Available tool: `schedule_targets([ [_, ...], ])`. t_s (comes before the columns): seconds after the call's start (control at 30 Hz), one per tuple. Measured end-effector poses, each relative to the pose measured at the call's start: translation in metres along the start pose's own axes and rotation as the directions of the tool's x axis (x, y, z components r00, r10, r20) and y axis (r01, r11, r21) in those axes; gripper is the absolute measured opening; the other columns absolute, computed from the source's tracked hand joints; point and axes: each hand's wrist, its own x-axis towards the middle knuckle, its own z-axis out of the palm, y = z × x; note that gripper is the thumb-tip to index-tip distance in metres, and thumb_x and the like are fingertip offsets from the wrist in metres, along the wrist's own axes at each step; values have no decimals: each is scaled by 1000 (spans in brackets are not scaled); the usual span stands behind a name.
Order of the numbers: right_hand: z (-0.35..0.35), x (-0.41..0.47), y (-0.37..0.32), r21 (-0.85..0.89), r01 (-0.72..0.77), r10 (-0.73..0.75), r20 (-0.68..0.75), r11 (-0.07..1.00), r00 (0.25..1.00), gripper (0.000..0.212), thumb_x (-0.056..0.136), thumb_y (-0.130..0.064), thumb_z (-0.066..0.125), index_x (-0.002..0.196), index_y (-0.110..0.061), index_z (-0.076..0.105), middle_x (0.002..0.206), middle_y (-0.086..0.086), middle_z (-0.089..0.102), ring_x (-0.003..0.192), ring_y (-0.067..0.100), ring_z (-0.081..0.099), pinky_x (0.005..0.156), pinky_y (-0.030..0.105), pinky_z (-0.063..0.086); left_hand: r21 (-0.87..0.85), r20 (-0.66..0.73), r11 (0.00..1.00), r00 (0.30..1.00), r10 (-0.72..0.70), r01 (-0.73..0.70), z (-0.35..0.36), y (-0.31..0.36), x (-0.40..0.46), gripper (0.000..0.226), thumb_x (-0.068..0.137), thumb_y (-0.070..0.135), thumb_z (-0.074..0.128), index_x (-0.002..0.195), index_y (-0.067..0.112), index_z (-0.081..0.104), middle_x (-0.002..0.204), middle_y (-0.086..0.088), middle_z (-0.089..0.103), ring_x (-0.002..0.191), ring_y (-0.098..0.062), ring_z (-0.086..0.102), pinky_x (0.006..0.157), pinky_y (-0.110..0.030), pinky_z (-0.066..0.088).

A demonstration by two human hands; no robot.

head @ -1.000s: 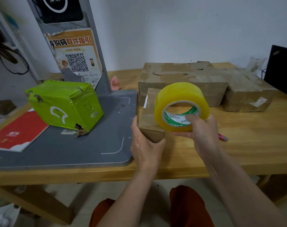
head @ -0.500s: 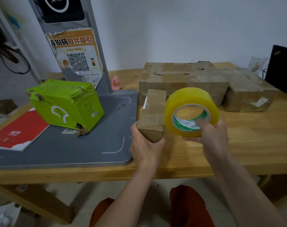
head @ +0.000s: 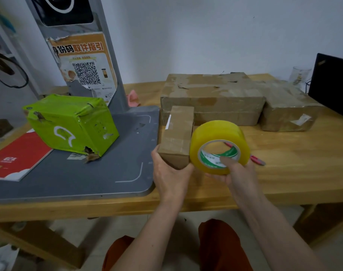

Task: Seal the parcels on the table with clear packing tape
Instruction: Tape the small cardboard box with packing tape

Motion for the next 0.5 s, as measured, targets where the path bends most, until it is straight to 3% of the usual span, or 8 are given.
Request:
schedule_targets([
  [0.1,0,1,4,76,-73,72,24,994,997,30,91,5,57,102,-22,61,109,9,68,95,30,69,72,51,58,30,69,999,998,12,-14,-4,-4,1,95,63,25,92,137,21,32,121,8,47,115,-9,45,96,-28,45],
  [0.27,6,0,8,133,-135,129,55,982,990,33,90,5,58,114,-18,59,113,9,68,101,32,67,82,54,56,71,74,997,997,-26,21,-8,-5,3,94,65,26,91,137,22,32,119,10,45,115,-9,45,93,-25,42],
  [0.4,18,-1,-5,-2,-15,15,108,1000,994,27,90,-2,61,114,-15,63,109,9,72,101,28,69,85,48,56,-205,-8,958,979,-206,200,2,-3,-2,110,58,30,94,148,22,32,139,6,49,128,-14,48,109,-34,41],
  [0.5,27,1,-25,-130,142,-119,174,981,978,30,86,-14,69,116,-16,65,104,3,74,99,18,70,84,36,56,-463,97,803,922,-374,375,19,6,-16,93,61,27,94,138,27,42,125,7,61,114,-11,58,98,-31,48],
])
